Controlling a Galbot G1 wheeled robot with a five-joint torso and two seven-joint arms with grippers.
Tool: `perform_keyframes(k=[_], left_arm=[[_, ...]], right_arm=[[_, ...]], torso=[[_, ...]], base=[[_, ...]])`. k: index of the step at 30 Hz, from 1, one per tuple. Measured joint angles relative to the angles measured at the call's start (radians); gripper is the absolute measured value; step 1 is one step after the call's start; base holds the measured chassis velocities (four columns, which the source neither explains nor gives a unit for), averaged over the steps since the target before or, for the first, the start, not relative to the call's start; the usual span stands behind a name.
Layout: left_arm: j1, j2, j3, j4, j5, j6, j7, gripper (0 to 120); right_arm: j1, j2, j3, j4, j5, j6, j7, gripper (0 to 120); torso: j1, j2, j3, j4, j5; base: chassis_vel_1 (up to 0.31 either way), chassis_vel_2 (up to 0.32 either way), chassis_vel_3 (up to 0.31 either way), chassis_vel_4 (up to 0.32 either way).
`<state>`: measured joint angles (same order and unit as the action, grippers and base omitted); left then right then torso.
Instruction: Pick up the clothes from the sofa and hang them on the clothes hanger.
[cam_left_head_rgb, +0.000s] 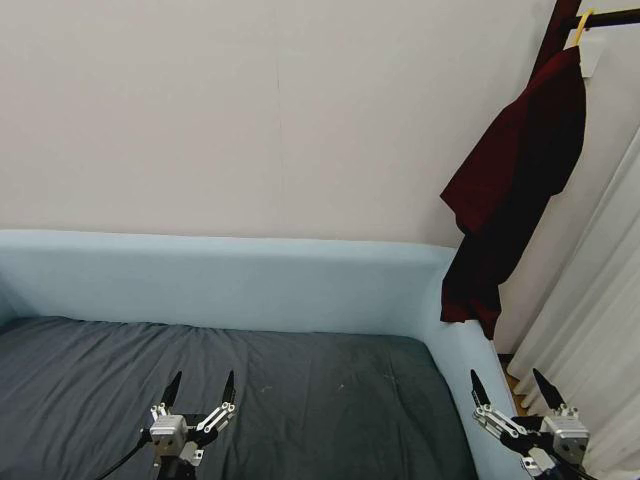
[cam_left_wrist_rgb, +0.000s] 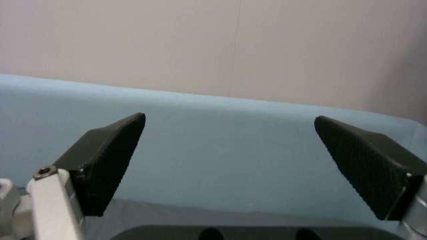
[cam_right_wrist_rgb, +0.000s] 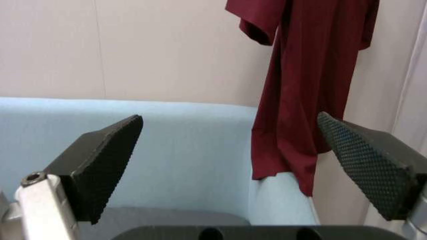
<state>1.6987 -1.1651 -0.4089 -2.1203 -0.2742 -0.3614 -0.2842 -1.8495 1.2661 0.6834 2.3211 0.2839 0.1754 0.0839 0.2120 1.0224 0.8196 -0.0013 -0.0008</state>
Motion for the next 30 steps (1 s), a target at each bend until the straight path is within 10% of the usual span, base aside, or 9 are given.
perform_keyframes(k=[30], left_arm=[[0.0,0.0,0.0,0.0,0.0,0.002,0.0,100]], right_arm=[[0.0,0.0,0.0,0.0,0.001,-0.001,0.0,100]], torso=[[0.0,0.0,0.0,0.0,0.0]], base=[[0.0,0.0,0.0,0.0]])
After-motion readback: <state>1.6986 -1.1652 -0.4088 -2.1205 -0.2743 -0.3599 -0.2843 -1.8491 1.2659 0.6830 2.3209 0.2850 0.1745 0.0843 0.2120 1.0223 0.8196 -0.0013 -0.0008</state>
